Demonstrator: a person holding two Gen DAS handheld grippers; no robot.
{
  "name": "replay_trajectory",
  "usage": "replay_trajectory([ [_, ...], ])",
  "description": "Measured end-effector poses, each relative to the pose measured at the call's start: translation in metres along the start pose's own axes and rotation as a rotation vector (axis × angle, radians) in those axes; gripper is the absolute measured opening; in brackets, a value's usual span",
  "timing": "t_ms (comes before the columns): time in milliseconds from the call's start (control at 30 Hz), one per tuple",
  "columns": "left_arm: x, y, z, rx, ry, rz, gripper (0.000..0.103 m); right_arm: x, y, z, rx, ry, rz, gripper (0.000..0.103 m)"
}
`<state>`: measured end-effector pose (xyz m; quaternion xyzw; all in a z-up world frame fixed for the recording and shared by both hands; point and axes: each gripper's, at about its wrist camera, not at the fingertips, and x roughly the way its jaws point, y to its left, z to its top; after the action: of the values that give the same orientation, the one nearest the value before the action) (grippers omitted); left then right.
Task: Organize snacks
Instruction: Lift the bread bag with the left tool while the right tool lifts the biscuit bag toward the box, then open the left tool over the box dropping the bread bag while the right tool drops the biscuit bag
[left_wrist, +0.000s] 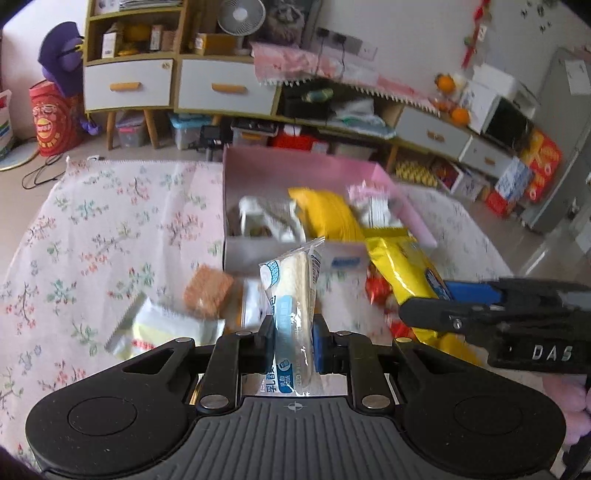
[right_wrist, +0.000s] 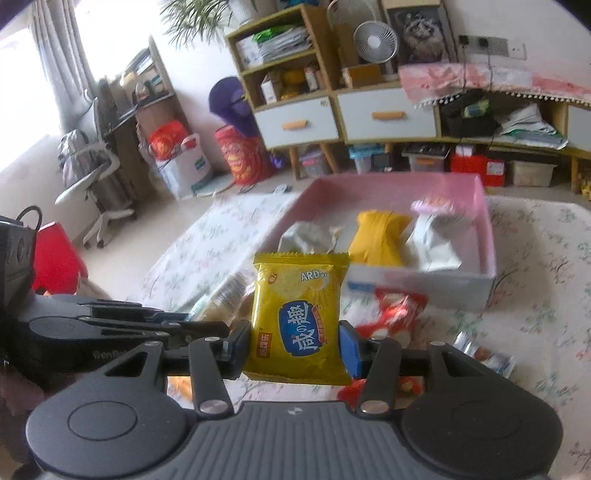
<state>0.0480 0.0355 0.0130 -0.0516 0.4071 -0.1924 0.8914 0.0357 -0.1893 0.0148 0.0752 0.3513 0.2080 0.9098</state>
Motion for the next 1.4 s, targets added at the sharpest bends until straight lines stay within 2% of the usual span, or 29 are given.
replay_trajectory([
  [233,0.018,-0.001,0.044,-0.027,-0.038,-0.003,0.017,0.018,-0.019,0.029,0.009,-0.008,-0.084,0.034],
  [500,0.062,0.002,0.079,-0.037,-0.067,0.015,0.017,0.046,-0.048,0.063,0.041,-0.017,-0.135,0.034],
  [867,0.122,0.022,0.1,-0.078,-0.105,0.036,0.017,0.092,-0.076,0.091,0.092,-0.016,-0.166,0.034],
  [1200,0.152,0.021,0.112,-0.062,-0.122,0.055,0.017,0.11,-0.088,0.098,0.115,-0.001,-0.19,0.035],
  [1267,0.154,0.021,0.112,-0.054,-0.134,0.055,0.021,0.11,-0.091,0.098,0.127,-0.007,-0.186,0.038],
  [1300,0.155,0.021,0.111,-0.049,-0.136,0.061,0.022,0.11,-0.092,0.099,0.138,-0.007,-0.181,0.045],
  [1400,0.158,0.02,0.11,-0.046,-0.112,0.076,0.043,0.107,-0.094,0.1,0.152,-0.013,-0.176,0.053],
])
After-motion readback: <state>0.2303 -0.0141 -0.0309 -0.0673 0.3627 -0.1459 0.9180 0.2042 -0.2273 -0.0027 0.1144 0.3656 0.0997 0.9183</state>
